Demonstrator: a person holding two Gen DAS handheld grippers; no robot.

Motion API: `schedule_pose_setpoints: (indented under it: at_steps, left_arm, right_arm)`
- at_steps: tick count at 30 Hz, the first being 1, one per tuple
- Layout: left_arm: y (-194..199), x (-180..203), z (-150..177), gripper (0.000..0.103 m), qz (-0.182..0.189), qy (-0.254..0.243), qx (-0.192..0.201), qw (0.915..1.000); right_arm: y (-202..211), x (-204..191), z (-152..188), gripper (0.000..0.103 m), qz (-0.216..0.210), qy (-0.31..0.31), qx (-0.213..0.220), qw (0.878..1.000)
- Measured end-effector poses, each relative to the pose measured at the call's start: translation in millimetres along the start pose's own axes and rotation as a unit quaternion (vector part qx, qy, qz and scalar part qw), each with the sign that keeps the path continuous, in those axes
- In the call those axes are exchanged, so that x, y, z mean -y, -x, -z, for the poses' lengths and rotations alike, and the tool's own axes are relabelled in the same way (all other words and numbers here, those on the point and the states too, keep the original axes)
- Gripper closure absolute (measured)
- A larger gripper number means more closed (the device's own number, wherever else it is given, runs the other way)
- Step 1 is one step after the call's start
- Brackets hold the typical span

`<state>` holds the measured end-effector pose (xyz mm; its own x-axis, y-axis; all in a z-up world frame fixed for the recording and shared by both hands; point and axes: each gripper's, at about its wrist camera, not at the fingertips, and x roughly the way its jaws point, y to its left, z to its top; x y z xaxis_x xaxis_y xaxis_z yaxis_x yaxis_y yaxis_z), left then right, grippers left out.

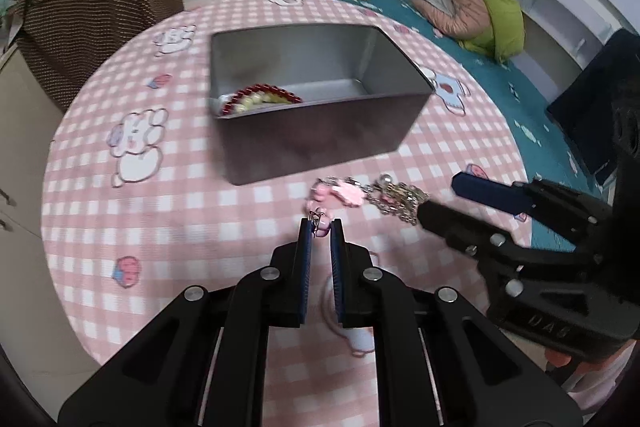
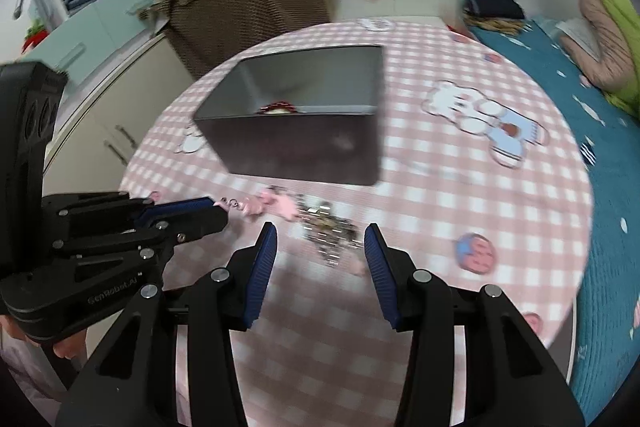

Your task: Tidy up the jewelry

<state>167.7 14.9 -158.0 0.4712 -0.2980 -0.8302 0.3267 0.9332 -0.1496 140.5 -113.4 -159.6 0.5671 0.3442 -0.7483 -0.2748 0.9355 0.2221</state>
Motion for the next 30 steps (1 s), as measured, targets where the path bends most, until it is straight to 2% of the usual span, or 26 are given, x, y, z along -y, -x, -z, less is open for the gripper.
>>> schedule_pose_setpoints:
  at_steps: [2,5,8,24,30]
  left_arm:
    - [5,-9,1,0.094,-0.001,0.009,0.005,0.9999]
    - [9,-21,3,0.094,0.001,0.02,0.007,0.9998]
    - [8,-30,4,0.094,0.004,0.03,0.007,0.9995]
    - [6,-47,10,0.093,0.022,0.044,0.004,0.9988]
    - [7,-49,10,0.093,0.022,0.046,0.004,0.9987]
  right_arm:
    - [-8,-11,-1,0.06,-0.005,0.015,-0.008,1.0]
    - [-20,-22,-2,0.069,-0.014,0.031,-0.022,0.999]
    - [-34,-30,-3,0.071,-0.008,0.041,-0.037,0.998]
    - [-64,-36,-21,0.076,0.035,0.082,-0.048,0.995]
    - [-71,-39,-28,0.076,0.03,0.104,-0.054,0.993]
